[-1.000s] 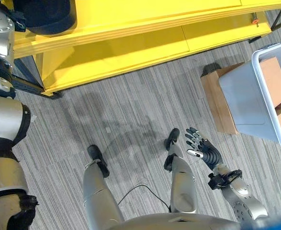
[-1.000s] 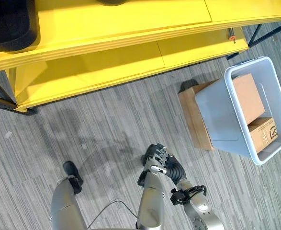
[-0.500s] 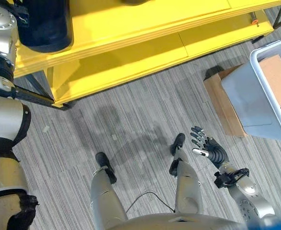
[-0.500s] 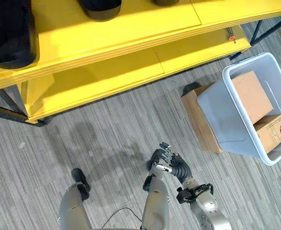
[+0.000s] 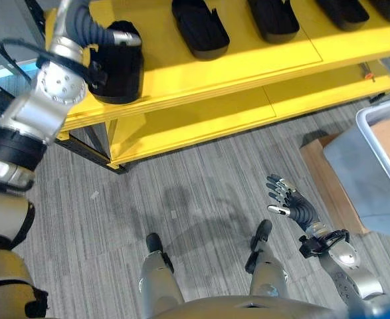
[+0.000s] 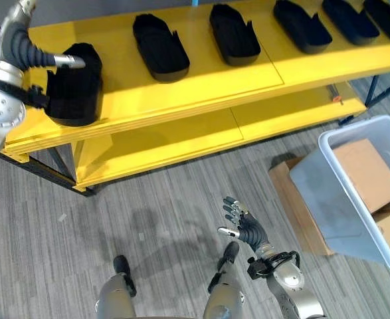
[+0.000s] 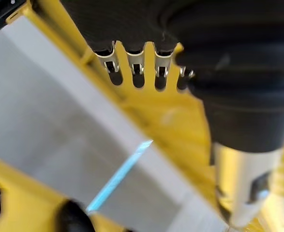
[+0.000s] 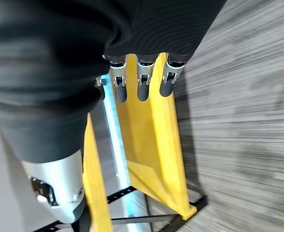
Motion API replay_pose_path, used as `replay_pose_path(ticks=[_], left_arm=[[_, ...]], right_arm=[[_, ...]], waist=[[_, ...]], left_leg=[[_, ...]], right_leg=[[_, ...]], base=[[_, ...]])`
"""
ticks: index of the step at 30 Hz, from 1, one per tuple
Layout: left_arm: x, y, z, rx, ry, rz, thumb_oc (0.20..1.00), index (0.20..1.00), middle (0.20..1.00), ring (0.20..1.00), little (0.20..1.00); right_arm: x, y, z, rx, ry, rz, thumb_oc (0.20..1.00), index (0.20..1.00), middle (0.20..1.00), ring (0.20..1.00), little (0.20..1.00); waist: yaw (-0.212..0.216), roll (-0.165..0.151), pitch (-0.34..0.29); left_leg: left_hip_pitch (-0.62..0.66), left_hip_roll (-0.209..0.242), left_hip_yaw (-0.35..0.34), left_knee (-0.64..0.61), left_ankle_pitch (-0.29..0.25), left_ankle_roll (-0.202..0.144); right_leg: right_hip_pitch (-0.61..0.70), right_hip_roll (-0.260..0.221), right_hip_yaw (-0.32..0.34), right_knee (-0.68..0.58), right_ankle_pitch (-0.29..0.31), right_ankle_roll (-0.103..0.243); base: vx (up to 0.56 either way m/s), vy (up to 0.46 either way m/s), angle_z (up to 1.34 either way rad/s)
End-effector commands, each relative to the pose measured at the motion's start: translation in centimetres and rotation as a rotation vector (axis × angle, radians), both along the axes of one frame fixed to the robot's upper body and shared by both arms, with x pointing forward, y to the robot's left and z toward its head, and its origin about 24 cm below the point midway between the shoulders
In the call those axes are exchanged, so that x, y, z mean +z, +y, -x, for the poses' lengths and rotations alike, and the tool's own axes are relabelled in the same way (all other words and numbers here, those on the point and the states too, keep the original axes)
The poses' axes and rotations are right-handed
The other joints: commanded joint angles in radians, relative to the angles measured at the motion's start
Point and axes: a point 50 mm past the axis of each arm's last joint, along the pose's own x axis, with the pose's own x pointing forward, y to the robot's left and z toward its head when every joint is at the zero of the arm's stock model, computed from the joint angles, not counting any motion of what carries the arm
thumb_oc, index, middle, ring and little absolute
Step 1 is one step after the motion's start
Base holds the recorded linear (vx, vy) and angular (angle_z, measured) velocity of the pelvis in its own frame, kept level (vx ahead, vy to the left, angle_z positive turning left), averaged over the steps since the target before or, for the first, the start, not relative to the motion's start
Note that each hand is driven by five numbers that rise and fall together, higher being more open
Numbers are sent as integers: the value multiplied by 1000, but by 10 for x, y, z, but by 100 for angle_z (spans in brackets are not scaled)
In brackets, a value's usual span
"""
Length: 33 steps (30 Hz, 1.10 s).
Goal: Move parts from the plastic box to the shelf.
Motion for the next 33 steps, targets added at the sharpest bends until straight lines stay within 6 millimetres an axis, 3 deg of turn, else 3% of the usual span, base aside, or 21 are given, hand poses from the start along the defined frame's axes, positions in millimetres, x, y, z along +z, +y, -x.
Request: replay_pose_path(ticks=[1, 2, 4, 7, 12, 24, 33], left_arm=[[16, 26, -6, 203, -107, -145, 1000, 1000, 1000, 1000, 1000], [-3, 24, 0, 245, -111, -258, 1000, 1000, 1000, 1000, 1000], [-17, 23, 7, 237, -84, -269, 1000, 1000, 1000, 1000, 1000], [-66, 16, 25, 212, 44, -328, 1000, 1000, 1000, 1000, 1000], [-92, 19, 32, 225, 141, -374, 1000, 1000, 1000, 1000, 1000], [-129, 30, 22, 266, 334, -413, 1000, 1000, 1000, 1000, 1000], [-137, 41, 8, 326, 391, -365, 1000, 1000, 1000, 1000, 1000]], right_arm=[[34, -15, -11, -53, -180, 33, 1000, 1000, 1000, 1000, 1000], [36, -14, -12, -50, -194, 39, 1000, 1000, 1000, 1000, 1000], [38, -14, -12, -48, -201, 45, 1000, 1000, 1000, 1000, 1000], [41, -15, -12, -62, -213, 39, 1000, 1000, 1000, 1000, 1000], [44, -16, -10, -54, -217, 60, 1000, 1000, 1000, 1000, 1000], [48, -21, -11, -61, -222, 87, 1000, 1000, 1000, 1000, 1000], [48, -21, -13, -45, -217, 100, 1000, 1000, 1000, 1000, 1000]], waist=[[17, 6, 34], [24, 0, 27], [26, -1, 26], [35, -15, 27], [32, -18, 37], [19, -19, 76], [5, -4, 95]], left_leg=[[101, -37, 51, -80, 38, 23], [120, -38, 54, -95, 41, 23], [136, -40, 58, -104, 41, 24], [152, -48, 57, -107, 32, 34], [148, -50, 58, -115, 38, 36], [125, -42, 64, -113, 47, 35], [107, -32, 75, -99, 49, 32]], right_leg=[[202, -43, -4, 41, 93, 100], [216, -39, -6, 37, 88, 100], [224, -39, -5, 36, 86, 100], [235, -42, 0, 42, 90, 100], [229, -40, 3, 40, 93, 100], [197, -36, 28, 46, 92, 100], [166, -39, 46, 61, 79, 100]], base=[[22, -19, 5], [22, -24, 4], [0, 0, 0], [-1, -1, 2], [-11, 6, 2], [-5, 16, -1], [7, 16, -5]])
